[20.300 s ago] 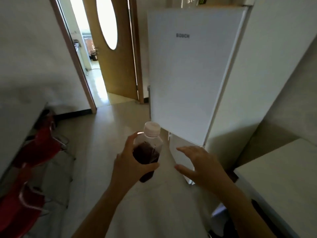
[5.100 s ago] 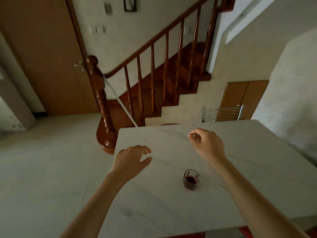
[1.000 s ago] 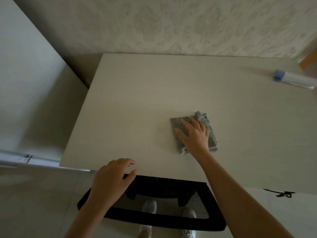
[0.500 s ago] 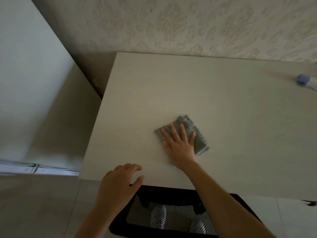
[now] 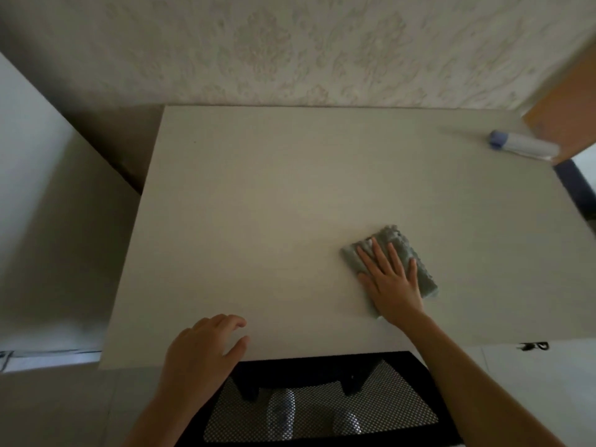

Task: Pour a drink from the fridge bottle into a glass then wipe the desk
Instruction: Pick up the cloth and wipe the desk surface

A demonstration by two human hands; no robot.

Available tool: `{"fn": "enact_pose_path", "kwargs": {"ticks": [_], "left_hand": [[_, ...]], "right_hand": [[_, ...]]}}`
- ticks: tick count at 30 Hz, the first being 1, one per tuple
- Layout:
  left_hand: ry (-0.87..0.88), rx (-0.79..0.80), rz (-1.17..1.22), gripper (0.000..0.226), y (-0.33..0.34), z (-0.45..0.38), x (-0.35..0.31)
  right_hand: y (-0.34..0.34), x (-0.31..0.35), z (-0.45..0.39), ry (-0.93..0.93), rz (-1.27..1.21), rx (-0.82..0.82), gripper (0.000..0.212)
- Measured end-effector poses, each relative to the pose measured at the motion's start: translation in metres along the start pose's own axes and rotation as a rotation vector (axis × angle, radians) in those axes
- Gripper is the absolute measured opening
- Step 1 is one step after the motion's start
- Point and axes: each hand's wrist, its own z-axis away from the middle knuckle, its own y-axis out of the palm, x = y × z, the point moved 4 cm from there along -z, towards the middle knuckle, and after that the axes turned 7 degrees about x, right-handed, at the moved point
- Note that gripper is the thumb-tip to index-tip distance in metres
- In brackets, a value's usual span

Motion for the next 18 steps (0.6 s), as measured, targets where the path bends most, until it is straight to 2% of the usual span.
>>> {"fn": "enact_pose_path", "kwargs": {"ticks": [4, 7, 10, 18], "left_hand": [[0.044, -0.024, -0.001, 0.057, -0.005, -0.016, -0.024], [0.097, -0.088, 0.031, 0.053, 0.000, -0.038, -0.055], [0.113, -0.092, 0.039, 0.060, 0.021, -0.068, -0.088], [-0.098, 0.031, -0.124, 0.072, 0.091, -0.123, -0.140]], "right_hand": [[-0.002, -0.030, 0.008, 0.091, -0.069, 0.032, 0.052], [-0.001, -0.030, 0.007, 0.091, -0.079, 0.010, 0.055], [0.001, -0.033, 0.006, 0.059, -0.078, -0.011, 0.058], [0.001, -0.064, 0.003, -0.091, -0.066, -0.104, 0.050]]}}
